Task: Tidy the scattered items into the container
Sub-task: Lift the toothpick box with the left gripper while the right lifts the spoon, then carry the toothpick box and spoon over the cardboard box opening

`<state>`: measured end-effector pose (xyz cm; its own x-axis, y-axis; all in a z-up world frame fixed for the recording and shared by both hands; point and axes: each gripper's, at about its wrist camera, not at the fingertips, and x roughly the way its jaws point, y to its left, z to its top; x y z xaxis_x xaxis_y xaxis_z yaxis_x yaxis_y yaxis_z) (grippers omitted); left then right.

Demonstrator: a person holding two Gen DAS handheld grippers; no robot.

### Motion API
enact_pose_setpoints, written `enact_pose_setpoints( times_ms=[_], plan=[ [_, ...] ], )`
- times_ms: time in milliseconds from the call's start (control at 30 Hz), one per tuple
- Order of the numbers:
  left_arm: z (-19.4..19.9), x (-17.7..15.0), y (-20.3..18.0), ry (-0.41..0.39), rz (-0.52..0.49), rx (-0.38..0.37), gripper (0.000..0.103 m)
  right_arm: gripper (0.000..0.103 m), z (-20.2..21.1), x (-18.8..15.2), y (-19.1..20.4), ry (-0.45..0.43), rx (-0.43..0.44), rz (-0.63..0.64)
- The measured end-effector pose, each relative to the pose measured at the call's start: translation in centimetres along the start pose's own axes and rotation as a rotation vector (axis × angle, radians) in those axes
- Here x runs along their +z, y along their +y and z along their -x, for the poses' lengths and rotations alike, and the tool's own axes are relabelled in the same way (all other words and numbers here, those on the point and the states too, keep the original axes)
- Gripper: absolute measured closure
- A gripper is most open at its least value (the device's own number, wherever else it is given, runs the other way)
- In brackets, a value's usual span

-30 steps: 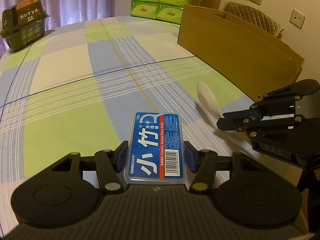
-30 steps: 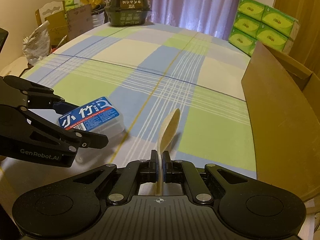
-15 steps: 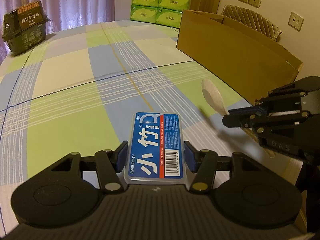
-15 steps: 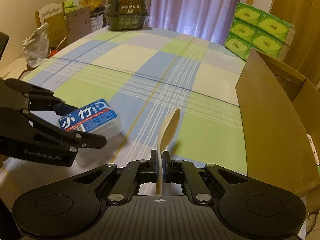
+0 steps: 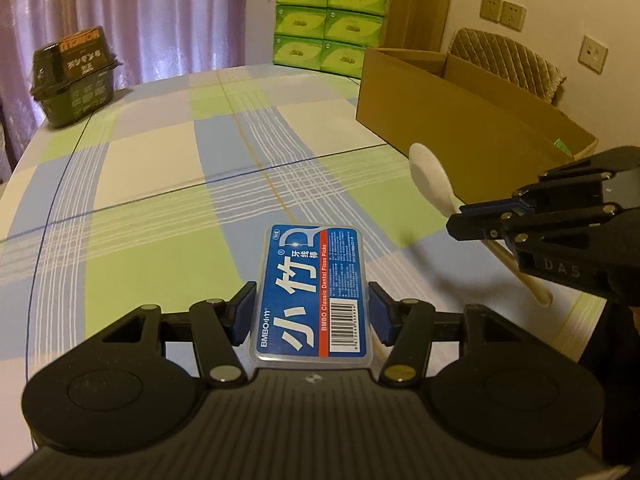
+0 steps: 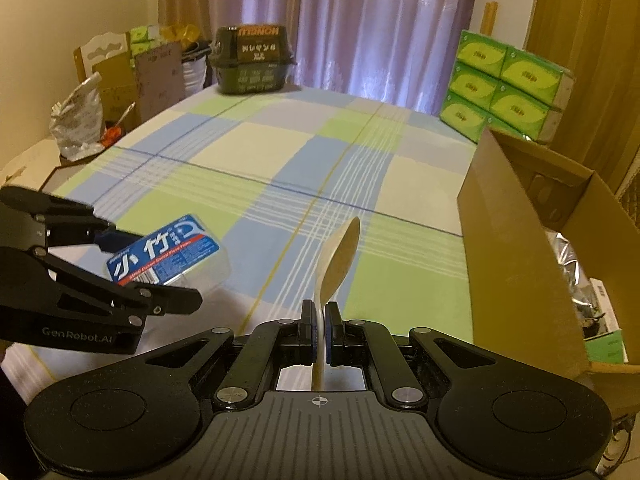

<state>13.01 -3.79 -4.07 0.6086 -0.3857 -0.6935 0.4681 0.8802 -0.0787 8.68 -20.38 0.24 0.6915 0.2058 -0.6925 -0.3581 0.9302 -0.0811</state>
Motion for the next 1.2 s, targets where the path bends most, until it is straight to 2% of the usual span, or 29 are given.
enact_pose_setpoints(
  times_ms=[267, 700, 1200],
  plan=[
    [2.2, 0.1, -1.5, -0.010, 0.088, 0.004, 0.051, 0.097, 2.3, -0.1, -0.7, -0.041, 0.005, -0.025],
    [5.4, 2.5, -5.1, -0.053, 0.049, 0.023, 0.051, 0.097, 7.0, 0.3, -2.9, -0.139, -0.001, -0.082],
    [5.7, 5.2, -9.9, -0.080, -0.004, -0.011, 0.051, 0.097, 11.3, -0.9, -6.9, -0.188, -0.060, -0.161]
  ],
)
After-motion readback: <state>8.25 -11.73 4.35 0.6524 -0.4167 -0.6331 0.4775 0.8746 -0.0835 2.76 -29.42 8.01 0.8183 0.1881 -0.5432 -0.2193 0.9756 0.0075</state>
